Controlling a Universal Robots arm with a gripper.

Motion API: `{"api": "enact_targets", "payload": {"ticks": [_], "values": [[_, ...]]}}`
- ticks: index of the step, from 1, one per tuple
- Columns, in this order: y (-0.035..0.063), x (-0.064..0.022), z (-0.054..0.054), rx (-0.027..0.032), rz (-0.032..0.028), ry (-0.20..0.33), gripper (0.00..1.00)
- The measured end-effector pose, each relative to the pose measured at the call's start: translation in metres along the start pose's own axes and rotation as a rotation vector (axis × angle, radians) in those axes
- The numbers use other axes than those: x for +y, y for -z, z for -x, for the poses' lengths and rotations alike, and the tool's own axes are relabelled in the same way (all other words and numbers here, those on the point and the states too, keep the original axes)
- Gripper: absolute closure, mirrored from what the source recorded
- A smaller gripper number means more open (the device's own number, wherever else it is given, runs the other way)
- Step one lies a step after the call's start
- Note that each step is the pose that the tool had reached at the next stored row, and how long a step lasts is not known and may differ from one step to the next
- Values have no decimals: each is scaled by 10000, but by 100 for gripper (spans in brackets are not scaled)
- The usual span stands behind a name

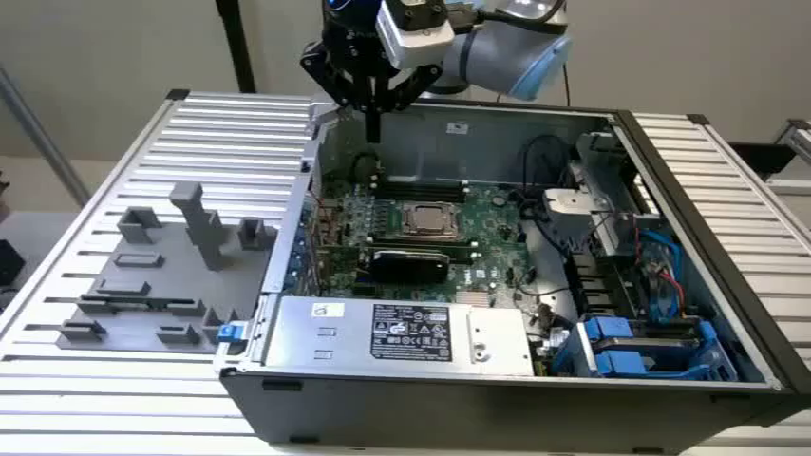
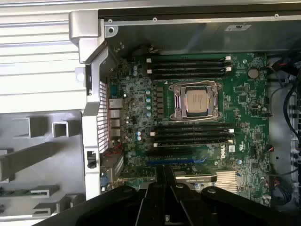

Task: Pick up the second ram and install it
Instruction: 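Reach for the second ram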

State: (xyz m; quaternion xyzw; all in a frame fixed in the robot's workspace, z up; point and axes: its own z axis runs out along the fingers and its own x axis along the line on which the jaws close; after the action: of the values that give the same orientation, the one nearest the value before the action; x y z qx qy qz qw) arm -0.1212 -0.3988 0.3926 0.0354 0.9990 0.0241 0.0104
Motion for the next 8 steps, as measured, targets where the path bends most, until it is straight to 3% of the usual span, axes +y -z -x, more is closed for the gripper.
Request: {"api": "enact_targets", "payload": {"ticks": [8], "values": [[0,0,0,0,0,0,100]]}}
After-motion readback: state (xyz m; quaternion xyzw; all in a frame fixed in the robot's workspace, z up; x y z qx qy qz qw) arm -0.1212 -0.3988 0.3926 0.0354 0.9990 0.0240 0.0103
